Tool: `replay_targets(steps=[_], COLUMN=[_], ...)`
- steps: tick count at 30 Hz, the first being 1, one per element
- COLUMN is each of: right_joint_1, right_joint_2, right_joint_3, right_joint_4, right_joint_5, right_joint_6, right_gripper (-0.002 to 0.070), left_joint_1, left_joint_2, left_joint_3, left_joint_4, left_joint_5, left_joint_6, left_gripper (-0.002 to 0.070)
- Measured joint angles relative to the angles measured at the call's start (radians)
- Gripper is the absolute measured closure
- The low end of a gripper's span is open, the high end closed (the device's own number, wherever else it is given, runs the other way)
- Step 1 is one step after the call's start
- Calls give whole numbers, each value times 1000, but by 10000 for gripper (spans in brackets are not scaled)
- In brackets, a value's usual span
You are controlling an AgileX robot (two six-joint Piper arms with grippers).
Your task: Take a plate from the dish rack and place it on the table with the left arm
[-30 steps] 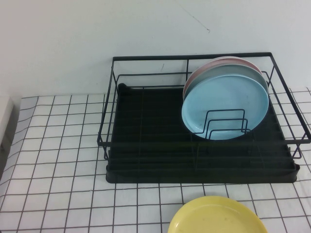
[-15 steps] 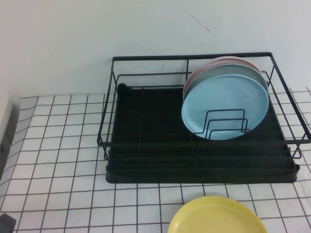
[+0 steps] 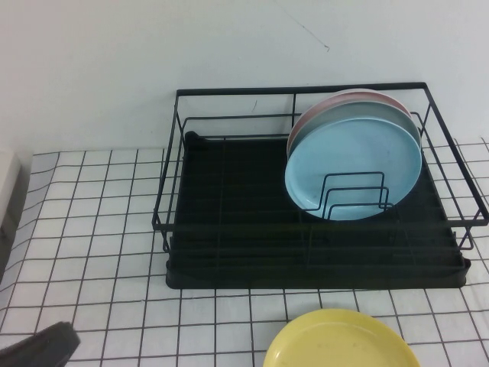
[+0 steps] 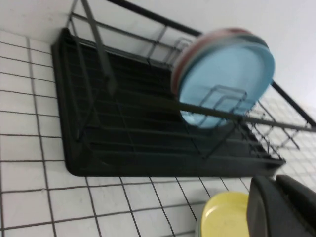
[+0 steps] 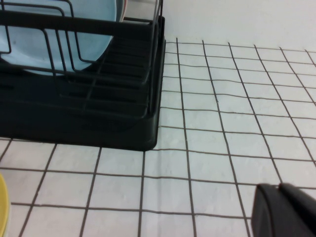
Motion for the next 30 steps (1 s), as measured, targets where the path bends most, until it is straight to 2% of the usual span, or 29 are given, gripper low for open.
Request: replay_targets(steps=[6, 9, 17, 20, 30], right_joint_1=[0, 0, 0, 0, 0], right_joint_2=[0, 0, 0, 0, 0], right_joint_3=[0, 0, 0, 0, 0], right_joint_4=[0, 0, 0, 0, 0], right_joint_5=[0, 0, 0, 0, 0], right_joint_6=[0, 0, 0, 0, 0], right_gripper=[678, 678, 678, 678, 678], left_joint_1=[0, 0, -12, -64, -344], left_joint_2=[371, 538, 873, 961, 1140], left_joint_3=[-287, -411, -639, -688, -789], left_joint_4=[3, -37, -168, -175, -149], left_joint_5=[270, 370, 396, 344, 73], left_joint_6=[313, 454, 672, 696, 763], left_gripper=[678, 678, 678, 678, 678])
